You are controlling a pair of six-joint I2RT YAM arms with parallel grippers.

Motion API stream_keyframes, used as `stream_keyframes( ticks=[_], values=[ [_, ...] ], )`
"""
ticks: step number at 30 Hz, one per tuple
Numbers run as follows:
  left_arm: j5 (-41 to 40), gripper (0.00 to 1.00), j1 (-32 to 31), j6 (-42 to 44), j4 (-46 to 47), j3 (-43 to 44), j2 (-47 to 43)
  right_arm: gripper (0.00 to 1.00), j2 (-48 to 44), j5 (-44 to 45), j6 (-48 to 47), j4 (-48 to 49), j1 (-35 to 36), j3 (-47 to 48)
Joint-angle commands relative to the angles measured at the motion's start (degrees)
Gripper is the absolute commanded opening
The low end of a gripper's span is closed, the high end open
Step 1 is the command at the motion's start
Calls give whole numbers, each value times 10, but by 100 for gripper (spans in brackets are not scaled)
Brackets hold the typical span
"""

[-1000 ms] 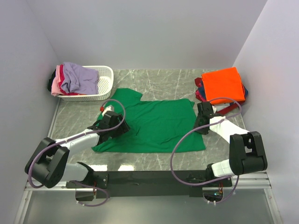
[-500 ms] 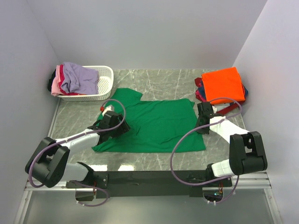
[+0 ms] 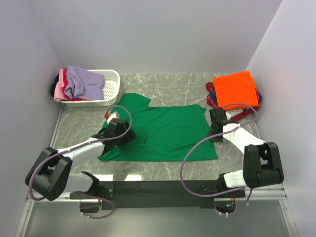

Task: Fold and stack the t-shirts
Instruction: Fold the tshirt

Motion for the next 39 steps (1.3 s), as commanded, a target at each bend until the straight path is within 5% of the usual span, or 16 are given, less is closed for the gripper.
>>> stream_keyframes(
  ticks=[1, 24, 29, 34, 39],
  values=[
    [-20, 74, 1, 2, -6, -7, -12, 0, -26, 23, 5, -9, -10, 14],
    [-17, 74, 1, 27, 11, 7, -21, 1, -16, 10, 3, -16, -29, 15],
    [-34, 75, -7, 61, 3, 58, -32, 41, -35, 4, -19, -31, -16, 45],
    [-62, 75, -11, 88, 3, 87, -40, 54, -62, 82, -25, -60, 39, 95],
    [-46, 75, -11, 86, 11, 106, 30, 54, -34, 56, -6, -25, 129, 125]
  ],
)
